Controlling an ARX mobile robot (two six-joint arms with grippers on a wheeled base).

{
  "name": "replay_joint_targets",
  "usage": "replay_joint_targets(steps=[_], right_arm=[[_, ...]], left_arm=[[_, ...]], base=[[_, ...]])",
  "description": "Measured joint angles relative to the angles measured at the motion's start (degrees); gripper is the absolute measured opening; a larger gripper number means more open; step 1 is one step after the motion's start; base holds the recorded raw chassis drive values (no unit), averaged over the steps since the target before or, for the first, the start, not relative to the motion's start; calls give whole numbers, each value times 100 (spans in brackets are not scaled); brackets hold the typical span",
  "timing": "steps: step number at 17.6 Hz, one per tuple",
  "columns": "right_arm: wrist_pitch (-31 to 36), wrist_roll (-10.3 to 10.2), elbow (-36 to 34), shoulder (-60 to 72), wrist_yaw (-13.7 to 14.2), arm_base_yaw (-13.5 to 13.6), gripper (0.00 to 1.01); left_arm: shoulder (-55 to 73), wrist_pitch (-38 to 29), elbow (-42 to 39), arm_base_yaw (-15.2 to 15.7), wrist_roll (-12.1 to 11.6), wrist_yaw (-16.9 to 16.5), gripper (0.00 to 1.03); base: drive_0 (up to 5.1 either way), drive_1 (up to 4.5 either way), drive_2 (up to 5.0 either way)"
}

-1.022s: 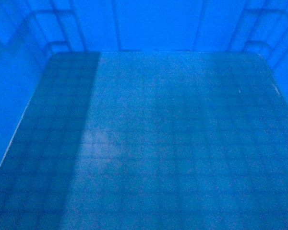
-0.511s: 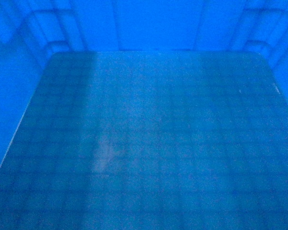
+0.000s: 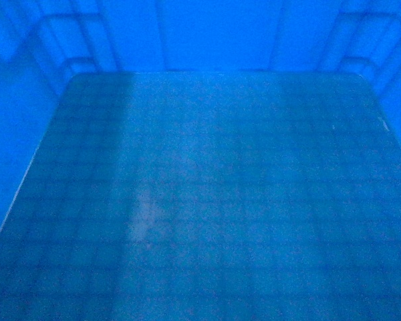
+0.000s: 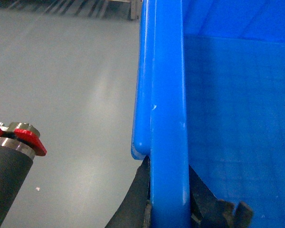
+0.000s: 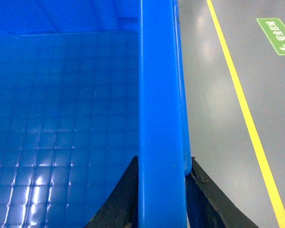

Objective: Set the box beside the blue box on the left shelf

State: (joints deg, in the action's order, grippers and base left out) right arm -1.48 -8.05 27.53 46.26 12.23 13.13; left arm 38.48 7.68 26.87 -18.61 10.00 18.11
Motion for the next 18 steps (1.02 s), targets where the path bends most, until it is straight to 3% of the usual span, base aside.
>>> replay_joint_targets(steps=[2, 18], right_arm=[[2, 0, 0, 0, -2, 0, 21], [-4, 2, -2, 0, -2, 0, 21]], left_arm=[[0, 0, 0, 0, 0, 0, 9], [-7, 4, 0, 0, -9, 4, 9]], base=[[0, 0, 0], [4, 433, -426]])
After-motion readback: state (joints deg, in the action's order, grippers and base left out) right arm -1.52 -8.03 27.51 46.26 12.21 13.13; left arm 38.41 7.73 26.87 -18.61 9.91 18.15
